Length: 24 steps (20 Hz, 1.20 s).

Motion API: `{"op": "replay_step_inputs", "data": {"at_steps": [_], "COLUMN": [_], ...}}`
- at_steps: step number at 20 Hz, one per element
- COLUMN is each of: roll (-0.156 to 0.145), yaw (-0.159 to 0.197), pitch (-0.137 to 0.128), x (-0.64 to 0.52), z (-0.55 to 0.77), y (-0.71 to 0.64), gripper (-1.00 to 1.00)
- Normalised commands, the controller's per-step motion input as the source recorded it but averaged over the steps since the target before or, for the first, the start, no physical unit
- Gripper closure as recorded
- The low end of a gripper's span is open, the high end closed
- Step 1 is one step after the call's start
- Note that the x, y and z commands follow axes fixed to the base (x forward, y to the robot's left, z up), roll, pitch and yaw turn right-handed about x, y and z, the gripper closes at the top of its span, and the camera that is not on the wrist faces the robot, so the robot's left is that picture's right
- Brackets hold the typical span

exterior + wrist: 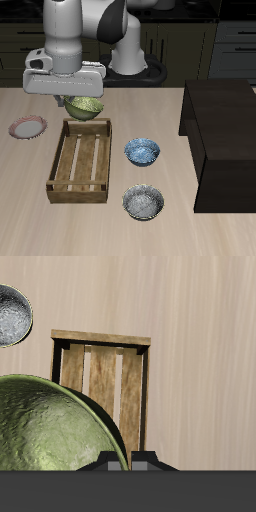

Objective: Place the green bowl in the wooden tray

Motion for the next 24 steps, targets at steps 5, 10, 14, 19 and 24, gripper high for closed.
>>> {"op": "replay_step_inputs", "data": {"at_steps": [5, 10, 14, 19, 24], "roll": [0.042, 0.009, -0.019, -0.006, 0.011], "yaw": [-0.031, -0.012, 0.007, 0.004, 0.017], "pitch": [0.038, 0.014, 0.026, 0.034, 0.051], "x": [0.03, 0.08, 0.13, 0.07, 0.06], "z": [-0.44, -0.2, -0.24, -0.32, -0.39], "y": [0.07, 0.03, 0.04, 0.05, 0.14], "gripper": [1.0, 1.0, 1.0, 1.0, 1.0]}}
